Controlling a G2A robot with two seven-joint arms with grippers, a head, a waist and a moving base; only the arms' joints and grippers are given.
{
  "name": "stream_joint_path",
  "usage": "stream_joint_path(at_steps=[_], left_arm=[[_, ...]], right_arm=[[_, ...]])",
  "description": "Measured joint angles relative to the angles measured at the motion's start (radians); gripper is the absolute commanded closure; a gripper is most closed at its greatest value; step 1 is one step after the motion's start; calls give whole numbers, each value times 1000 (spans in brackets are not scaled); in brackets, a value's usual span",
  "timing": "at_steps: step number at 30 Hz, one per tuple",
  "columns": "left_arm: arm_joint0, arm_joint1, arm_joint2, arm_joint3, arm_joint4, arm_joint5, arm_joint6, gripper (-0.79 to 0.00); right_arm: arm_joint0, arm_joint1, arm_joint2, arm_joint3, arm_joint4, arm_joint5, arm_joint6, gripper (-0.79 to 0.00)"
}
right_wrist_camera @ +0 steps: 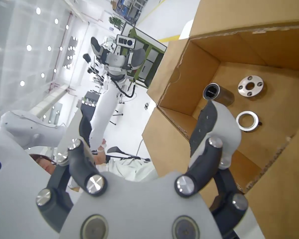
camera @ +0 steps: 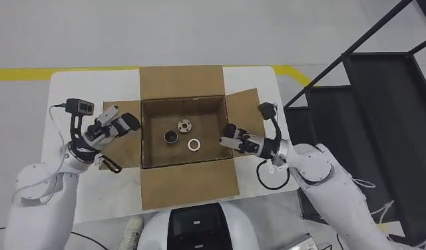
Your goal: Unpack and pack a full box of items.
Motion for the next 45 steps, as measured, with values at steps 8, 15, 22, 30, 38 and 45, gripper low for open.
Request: stream_joint_path(at_steps=[8, 15, 22, 30, 38, 45], left_arm=[[112, 0, -63, -51, -30, -49, 68, -785], [110, 0, -62, -50, -30, -49, 67, -785], [110, 0, -62, -50, -30, -49, 67, -785], [110, 0, -62, -50, -30, -49, 67, -785], [110, 0, -62, -50, -30, -49, 67, -785], [110, 0, -62, -50, -30, -49, 67, -785]], right_arm=[[132, -33, -193, 26, -294, 178, -78, -785], [195, -58, -293, 68, -436, 209, -184, -785], [194, -57, -291, 68, -433, 209, -180, -785], [194, -57, -291, 68, -433, 209, -180, -785], [194, -57, -291, 68, -433, 209, -180, -785], [194, -57, -291, 68, -433, 209, -180, -785]])
